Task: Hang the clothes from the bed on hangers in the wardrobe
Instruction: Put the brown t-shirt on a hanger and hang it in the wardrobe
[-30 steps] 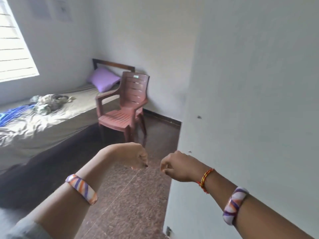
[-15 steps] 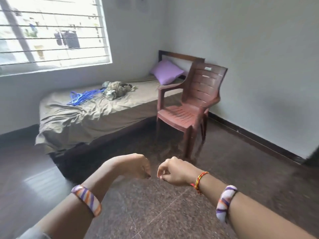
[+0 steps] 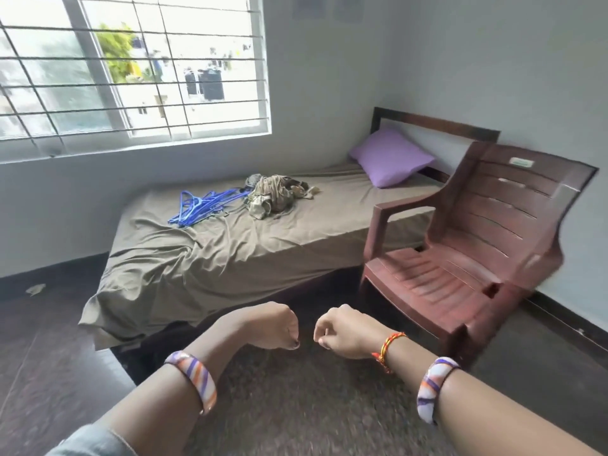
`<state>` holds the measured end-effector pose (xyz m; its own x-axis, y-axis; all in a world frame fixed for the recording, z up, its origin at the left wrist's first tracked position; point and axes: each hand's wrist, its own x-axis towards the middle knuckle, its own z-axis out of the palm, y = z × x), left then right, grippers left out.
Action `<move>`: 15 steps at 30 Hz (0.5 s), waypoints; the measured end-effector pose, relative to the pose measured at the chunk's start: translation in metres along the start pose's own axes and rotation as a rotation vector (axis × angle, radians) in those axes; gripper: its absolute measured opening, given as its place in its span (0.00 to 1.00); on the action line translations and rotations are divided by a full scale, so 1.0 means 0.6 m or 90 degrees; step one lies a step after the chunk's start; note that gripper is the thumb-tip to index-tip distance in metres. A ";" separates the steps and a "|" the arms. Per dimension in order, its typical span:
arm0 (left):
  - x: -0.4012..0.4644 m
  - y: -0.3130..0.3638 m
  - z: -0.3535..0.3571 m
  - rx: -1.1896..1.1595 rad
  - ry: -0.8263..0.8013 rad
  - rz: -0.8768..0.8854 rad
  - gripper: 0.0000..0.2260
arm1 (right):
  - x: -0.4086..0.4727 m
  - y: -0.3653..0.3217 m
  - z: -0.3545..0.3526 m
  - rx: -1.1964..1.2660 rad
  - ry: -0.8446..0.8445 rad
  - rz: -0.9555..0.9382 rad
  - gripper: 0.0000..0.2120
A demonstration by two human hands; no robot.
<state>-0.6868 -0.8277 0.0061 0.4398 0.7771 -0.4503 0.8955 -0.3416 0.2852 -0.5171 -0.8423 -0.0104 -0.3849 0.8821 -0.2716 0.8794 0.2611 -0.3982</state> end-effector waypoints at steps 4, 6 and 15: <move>0.073 -0.117 -0.079 -0.087 -0.006 -0.055 0.10 | 0.172 0.012 -0.055 0.002 -0.072 -0.029 0.10; 0.107 -0.195 -0.111 -0.107 0.006 -0.097 0.08 | 0.260 0.010 -0.080 -0.013 -0.100 -0.050 0.10; 0.365 -0.539 -0.300 -0.163 0.088 -0.148 0.05 | 0.713 -0.010 -0.163 0.006 -0.072 -0.100 0.11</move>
<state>-0.8923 -0.4521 -0.0326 0.1981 0.8881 -0.4147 0.9165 -0.0178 0.3997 -0.6596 -0.4281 -0.0388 -0.5464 0.7813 -0.3016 0.8035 0.3875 -0.4518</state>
